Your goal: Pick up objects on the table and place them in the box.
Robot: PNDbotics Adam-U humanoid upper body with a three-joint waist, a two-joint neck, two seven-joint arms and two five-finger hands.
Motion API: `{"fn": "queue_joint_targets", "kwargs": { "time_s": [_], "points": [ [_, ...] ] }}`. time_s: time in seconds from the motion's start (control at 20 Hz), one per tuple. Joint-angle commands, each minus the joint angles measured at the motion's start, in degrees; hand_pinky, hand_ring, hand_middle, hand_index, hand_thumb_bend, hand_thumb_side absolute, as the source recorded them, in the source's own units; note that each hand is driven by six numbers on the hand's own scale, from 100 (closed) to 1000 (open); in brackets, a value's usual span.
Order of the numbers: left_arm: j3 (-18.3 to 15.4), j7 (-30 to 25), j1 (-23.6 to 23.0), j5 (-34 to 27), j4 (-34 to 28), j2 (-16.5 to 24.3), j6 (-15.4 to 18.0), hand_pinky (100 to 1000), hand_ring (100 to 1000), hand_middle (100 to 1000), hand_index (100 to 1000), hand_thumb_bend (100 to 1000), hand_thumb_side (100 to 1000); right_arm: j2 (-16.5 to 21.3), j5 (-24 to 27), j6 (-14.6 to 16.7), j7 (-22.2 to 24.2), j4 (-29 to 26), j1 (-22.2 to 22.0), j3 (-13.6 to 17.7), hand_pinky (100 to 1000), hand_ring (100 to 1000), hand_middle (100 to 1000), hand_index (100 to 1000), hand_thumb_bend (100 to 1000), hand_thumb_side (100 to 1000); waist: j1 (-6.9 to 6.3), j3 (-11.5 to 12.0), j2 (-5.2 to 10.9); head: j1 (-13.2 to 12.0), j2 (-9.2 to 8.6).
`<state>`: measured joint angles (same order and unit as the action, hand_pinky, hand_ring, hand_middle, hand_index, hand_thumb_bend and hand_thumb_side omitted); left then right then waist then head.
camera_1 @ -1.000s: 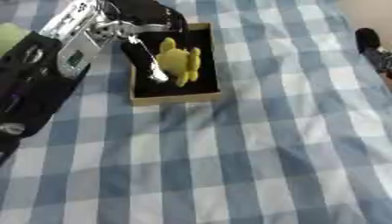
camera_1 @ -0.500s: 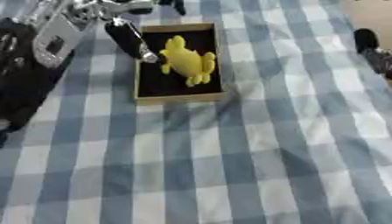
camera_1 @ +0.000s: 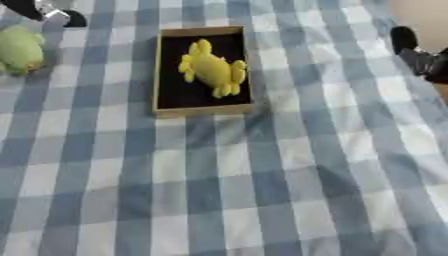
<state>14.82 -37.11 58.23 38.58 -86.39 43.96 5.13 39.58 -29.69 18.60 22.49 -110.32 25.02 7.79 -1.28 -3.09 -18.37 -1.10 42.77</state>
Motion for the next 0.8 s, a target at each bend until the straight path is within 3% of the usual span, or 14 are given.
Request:
{"fn": "queue_joint_targets", "kwargs": {
  "time_s": [0.05,0.3,0.6,0.8],
  "points": [
    [-2.3,-0.9,0.0,1.4,1.8,4.4,-0.1,929,952,870,874,634,250,2.0,-0.5,0.0,-0.4,-0.8,0.6,0.8,724,823,860,822,100,100,0.3,0.2,1.11,-0.1,-0.13],
    [-4.4,-0.3,-0.6,4.4,7.6,5.0,0.4,932,957,873,880,640,278,2.1,-0.6,0.0,-0.7,-0.8,0.5,0.9,727,824,860,823,100,100,0.77,0.2,0.81,-1.7,-1.04],
    [-5.5,-2.1,-0.2,6.1,13.2,4.3,4.3,955,979,901,908,685,328,2.1,-0.6,0.0,-1.0,-0.9,0.1,1.0,727,823,860,822,100,100,1.05,0.1,0.44,-2.6,-2.16],
    [-5.9,-3.0,0.4,8.9,15.3,3.6,5.1,959,983,910,914,718,304,2.1,-0.5,0.0,-1.0,-1.0,0.1,1.0,725,822,859,822,100,100,1.02,0.0,0.26,-2.6,-2.75]
  ]
}}
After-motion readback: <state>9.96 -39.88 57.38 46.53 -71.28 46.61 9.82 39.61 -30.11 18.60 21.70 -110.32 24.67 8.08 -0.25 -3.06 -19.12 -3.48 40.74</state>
